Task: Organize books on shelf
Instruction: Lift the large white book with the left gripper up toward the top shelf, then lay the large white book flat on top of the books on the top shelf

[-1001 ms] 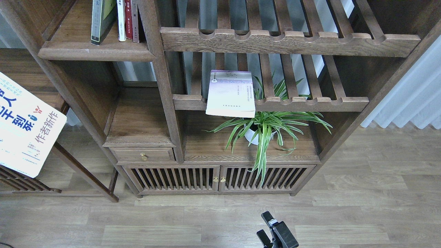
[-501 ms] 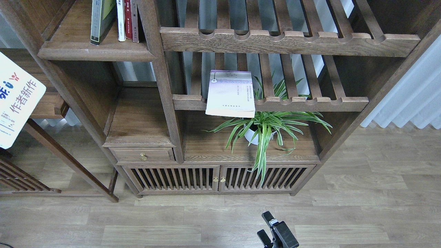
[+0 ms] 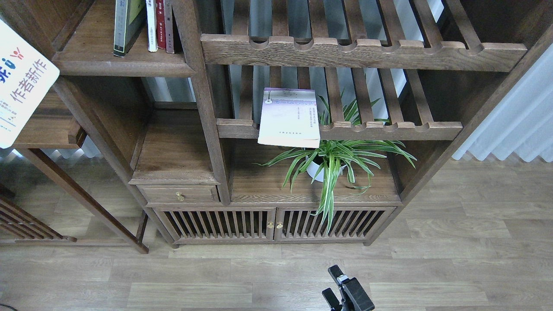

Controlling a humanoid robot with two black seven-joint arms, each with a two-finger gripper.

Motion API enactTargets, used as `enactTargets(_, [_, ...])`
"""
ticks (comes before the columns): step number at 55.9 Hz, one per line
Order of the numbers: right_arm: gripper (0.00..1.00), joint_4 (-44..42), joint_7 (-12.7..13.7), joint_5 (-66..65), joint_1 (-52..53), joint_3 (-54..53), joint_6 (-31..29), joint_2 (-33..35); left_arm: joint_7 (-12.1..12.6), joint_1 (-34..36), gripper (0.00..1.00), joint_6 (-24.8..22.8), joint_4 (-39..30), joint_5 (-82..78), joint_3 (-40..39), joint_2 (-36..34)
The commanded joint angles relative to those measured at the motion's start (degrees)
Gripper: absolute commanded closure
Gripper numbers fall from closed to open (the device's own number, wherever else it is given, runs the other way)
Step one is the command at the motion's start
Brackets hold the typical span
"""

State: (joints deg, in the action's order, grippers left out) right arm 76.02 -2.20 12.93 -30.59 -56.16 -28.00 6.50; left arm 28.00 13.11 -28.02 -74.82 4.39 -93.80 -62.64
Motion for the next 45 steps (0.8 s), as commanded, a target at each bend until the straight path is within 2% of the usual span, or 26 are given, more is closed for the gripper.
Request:
enactTargets(1, [0.01,0.00,0.00,-0.01,-0.08,0.00,0.00,0.01,0.00,5.69,0.86,0.02,1.78,0.01,3.97,-1.17])
enactTargets(37, [0.01,0.00,0.00,-0.01,-0.08,0.00,0.00,0.01,0.00,29.16,0.84,0.02,4.16,0.27,26.21,-1.00])
enactTargets(45, [0.01,0.00,0.00,-0.01,-0.17,0.00,0.00,0.01,0.00,32.50,0.84,0.02,4.16,0.27,28.76,0.15])
